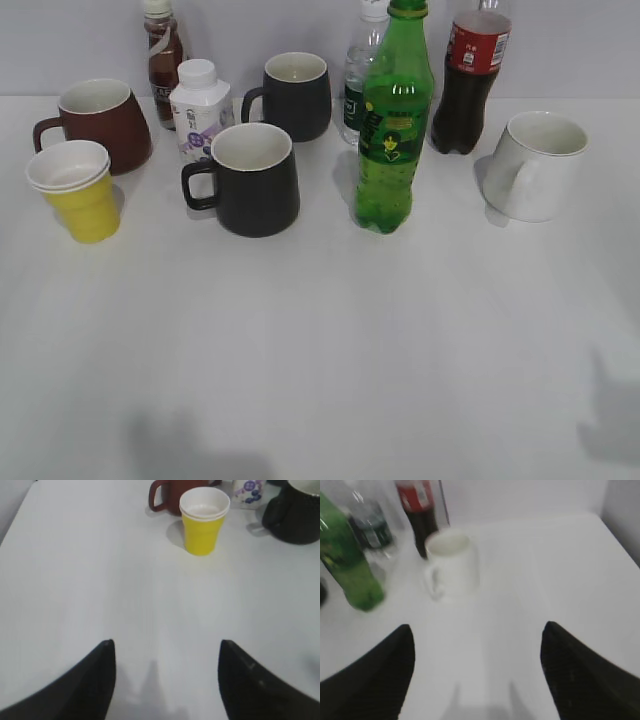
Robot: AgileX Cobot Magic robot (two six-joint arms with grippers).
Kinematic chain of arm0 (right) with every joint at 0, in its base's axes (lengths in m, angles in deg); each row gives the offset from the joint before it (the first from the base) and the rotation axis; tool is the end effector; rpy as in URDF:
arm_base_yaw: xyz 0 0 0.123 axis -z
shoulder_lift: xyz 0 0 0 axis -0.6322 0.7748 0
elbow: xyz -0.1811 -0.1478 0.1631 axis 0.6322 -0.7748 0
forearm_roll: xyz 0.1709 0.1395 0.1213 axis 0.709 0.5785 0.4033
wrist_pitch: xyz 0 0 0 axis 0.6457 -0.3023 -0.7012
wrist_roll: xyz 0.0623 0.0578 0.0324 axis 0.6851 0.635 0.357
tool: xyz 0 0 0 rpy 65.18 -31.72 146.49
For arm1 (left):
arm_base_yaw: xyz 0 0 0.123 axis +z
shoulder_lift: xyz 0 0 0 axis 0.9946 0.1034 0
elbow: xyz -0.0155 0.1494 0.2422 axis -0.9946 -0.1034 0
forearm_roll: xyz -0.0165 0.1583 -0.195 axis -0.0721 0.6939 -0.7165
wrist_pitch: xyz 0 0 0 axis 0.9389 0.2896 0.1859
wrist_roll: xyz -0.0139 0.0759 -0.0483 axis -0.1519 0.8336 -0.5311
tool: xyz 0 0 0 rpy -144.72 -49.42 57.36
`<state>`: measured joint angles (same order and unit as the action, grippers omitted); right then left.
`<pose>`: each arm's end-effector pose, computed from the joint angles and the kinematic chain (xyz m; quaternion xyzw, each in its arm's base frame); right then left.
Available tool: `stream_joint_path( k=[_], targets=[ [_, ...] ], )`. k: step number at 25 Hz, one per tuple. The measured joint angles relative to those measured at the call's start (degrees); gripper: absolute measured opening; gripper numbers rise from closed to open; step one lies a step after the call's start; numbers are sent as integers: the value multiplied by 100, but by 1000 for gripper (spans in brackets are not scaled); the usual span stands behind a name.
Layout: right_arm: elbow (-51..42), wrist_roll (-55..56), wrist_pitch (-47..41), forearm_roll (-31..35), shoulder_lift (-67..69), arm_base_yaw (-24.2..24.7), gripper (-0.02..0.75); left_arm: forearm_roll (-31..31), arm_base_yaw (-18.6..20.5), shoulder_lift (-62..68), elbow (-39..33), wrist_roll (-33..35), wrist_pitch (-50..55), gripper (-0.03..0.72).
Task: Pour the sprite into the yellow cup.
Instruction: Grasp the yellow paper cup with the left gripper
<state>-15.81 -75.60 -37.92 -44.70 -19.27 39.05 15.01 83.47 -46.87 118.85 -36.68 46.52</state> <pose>0.0261 0.0058 0.3107 0.0071 0.7929 0.0466 0.6075 0.0024 -0.0007 0.2843 0.0220 0.8620 0.0037 0.5065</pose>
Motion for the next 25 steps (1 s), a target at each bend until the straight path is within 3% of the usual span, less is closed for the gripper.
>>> stream_joint_path(
  k=[7, 14, 20, 25],
  targets=[
    [15, -1270, 1138, 868, 947, -545, 587, -48, 0, 412, 49, 0, -1740, 491],
    [15, -1529, 1914, 995, 2040, -1277, 587, -145, 0, 1387, -563, 0, -4145, 491],
    [15, -1561, 2739, 1027, 3147, -1385, 587, -280, 0, 2811, -708, 0, -6308, 491],
    [15, -1566, 3433, 1027, 4035, -1535, 587, -477, 0, 4331, -708, 0, -7209, 491]
  ],
)
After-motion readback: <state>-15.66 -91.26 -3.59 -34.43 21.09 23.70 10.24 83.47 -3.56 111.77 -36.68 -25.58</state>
